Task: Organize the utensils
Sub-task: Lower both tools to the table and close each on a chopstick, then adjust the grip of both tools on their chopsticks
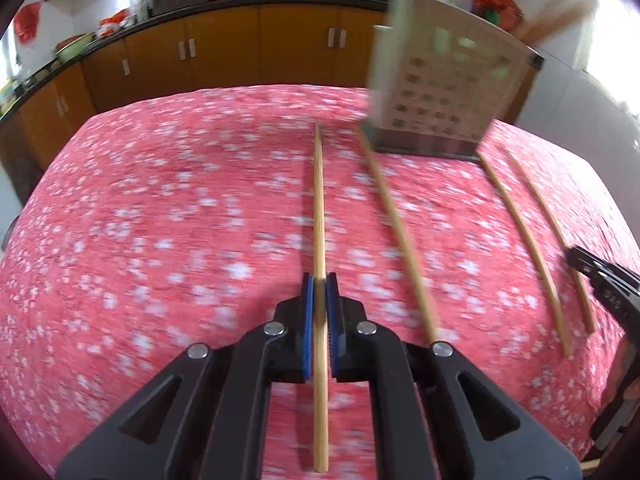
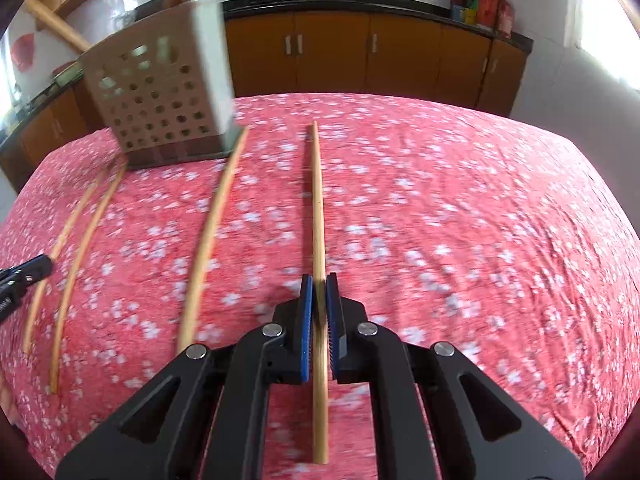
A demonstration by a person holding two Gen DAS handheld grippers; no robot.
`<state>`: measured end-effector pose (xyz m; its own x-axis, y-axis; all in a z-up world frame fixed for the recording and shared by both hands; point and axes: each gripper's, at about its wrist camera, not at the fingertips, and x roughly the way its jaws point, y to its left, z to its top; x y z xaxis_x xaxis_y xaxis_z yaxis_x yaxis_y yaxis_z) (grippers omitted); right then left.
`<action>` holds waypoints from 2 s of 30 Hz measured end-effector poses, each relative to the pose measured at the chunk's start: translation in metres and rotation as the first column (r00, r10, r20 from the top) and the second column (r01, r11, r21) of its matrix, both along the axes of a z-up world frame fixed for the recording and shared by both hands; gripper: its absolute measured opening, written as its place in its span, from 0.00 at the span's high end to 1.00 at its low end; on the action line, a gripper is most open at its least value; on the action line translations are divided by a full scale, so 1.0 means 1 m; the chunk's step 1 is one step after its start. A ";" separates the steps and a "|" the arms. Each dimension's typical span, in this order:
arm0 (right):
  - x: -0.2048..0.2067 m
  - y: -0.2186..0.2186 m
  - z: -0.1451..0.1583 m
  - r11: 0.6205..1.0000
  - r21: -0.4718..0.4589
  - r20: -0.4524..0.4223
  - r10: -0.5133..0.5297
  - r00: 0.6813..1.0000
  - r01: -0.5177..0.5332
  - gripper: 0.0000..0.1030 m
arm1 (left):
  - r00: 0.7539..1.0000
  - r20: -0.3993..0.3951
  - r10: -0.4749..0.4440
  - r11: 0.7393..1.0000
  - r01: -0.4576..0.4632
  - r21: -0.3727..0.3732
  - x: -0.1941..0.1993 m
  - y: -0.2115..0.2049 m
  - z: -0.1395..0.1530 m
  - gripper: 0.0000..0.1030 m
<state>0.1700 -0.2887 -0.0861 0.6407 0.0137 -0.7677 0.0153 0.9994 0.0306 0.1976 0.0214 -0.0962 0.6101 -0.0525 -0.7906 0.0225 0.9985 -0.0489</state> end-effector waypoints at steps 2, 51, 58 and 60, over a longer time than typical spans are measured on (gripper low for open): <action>0.002 -0.009 0.000 1.000 0.004 0.000 -0.020 1.000 0.020 0.93 | 1.000 -0.004 0.022 1.000 -0.022 -0.011 0.004 0.014 0.001 0.93; 0.002 -0.017 -0.002 0.999 0.022 0.002 -0.044 0.999 0.044 0.86 | 0.999 0.025 0.033 0.998 -0.031 -0.063 0.000 0.030 0.003 0.83; 0.002 -0.017 -0.002 0.999 0.023 0.002 -0.044 0.999 0.044 0.86 | 0.999 0.025 0.028 0.998 -0.027 -0.056 0.000 0.027 0.003 0.81; 0.002 -0.017 -0.002 0.999 0.022 0.002 -0.044 0.999 0.044 0.86 | 0.999 0.025 0.028 0.998 -0.027 -0.058 0.001 0.027 0.002 0.81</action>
